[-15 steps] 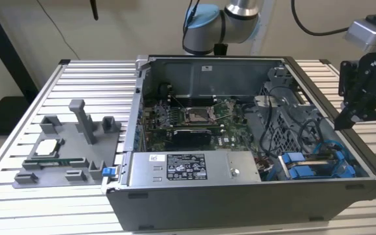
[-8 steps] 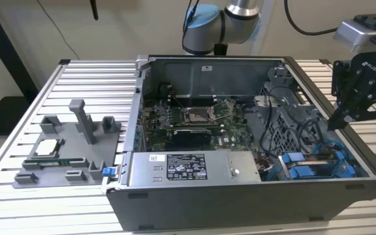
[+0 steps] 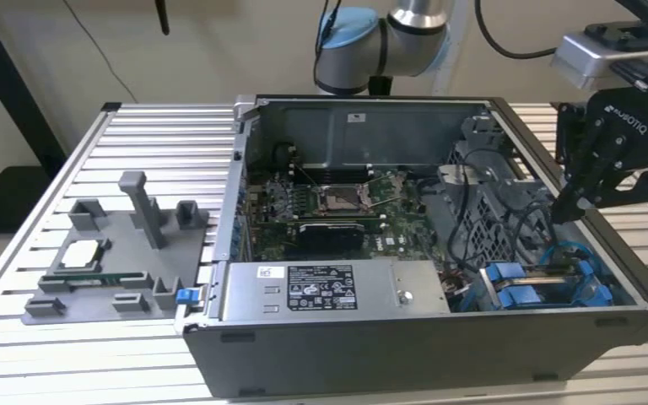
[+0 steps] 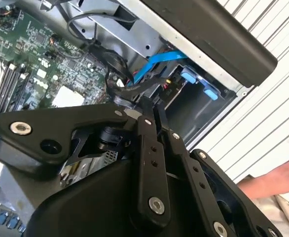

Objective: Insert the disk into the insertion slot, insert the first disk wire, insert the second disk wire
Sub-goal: 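Insert the second disk wire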

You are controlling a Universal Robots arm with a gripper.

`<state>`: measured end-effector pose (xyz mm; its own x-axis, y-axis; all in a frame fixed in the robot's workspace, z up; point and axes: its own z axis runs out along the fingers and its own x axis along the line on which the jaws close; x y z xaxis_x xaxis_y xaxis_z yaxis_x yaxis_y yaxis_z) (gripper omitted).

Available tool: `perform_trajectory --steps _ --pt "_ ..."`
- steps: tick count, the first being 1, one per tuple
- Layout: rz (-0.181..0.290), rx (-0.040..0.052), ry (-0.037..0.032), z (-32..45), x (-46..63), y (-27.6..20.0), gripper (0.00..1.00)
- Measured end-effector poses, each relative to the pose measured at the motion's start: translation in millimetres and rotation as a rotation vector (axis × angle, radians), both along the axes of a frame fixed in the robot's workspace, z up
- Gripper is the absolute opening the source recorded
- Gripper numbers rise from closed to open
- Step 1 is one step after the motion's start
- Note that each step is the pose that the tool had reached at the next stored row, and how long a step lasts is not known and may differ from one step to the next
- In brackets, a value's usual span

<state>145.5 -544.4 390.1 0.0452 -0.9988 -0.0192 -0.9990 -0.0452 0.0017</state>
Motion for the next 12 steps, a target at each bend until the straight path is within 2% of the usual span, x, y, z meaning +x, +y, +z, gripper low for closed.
perform_trajectory --steps 8,12 --pt "0.0 0.0043 -0.0231 0.1 -15.3 -0.1 0.0" --pt "0.0 0.0053 -0.0264 0.1 -16.7 -0.1 0.0"
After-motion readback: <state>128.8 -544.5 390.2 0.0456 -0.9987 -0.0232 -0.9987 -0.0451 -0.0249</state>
